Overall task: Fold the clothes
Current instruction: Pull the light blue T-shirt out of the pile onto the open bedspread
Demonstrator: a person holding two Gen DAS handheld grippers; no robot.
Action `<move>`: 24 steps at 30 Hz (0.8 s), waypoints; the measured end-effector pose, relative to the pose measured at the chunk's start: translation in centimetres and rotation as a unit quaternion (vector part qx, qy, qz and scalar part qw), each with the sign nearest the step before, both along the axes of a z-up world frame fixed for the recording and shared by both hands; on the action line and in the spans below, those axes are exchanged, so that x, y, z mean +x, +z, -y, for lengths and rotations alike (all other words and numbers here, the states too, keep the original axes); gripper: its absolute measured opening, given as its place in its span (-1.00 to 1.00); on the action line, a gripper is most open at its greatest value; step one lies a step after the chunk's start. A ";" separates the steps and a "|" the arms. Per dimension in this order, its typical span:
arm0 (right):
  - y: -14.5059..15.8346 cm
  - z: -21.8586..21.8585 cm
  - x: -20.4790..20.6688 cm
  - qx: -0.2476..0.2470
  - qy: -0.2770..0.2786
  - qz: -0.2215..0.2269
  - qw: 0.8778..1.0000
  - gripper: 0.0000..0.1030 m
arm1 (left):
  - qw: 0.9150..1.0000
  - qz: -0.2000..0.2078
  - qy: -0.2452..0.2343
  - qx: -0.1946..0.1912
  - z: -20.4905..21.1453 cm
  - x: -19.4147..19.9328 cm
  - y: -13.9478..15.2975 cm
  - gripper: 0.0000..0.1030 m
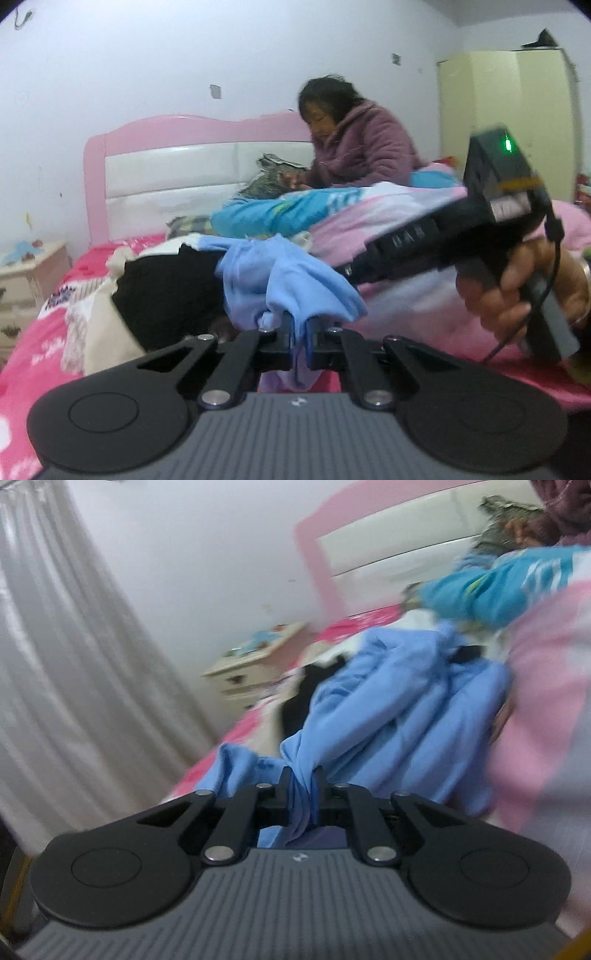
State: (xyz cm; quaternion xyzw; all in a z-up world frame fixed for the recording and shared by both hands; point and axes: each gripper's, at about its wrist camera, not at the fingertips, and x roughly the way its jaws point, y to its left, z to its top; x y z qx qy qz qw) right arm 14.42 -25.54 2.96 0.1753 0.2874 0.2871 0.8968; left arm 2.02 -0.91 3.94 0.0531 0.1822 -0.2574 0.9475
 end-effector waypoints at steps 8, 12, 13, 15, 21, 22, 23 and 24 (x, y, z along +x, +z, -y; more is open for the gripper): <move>-4.2 -5.5 -13.8 0.093 0.087 -0.126 0.984 -0.85 | 0.985 -0.168 0.014 0.017 -8.1 -11.3 -0.8 -0.87; -8.0 -9.2 -17.8 0.058 0.111 -0.175 0.977 -0.83 | 0.957 -0.283 0.053 0.045 -10.2 -15.7 -6.4 -0.80; -8.9 -10.3 -18.6 0.030 0.115 -0.180 0.976 -0.77 | 0.950 -0.301 0.072 0.048 -10.8 -16.3 -7.6 -0.78; -10.4 -11.5 -19.6 -0.034 0.128 -0.195 0.972 -0.74 | 0.937 -0.328 0.106 0.049 -12.4 -17.4 -9.5 -0.68; -8.0 -6.7 -19.6 -0.012 0.114 -0.210 0.971 -0.35 | 0.953 -0.265 0.149 -0.008 -13.5 -15.6 -8.3 -0.04; -7.4 -5.6 -18.8 -0.018 0.087 -0.194 0.977 -0.19 | 0.959 -0.247 0.140 -0.011 -12.9 -14.5 -8.0 -0.01; -6.7 -4.5 -18.1 -0.025 0.059 -0.178 0.982 -0.13 | 0.965 -0.230 0.124 -0.010 -11.8 -13.1 -7.9 0.05; -6.3 -3.4 -17.2 -0.032 0.032 -0.164 0.985 -0.10 | 0.971 -0.213 0.106 -0.003 -10.4 -11.6 -7.9 0.13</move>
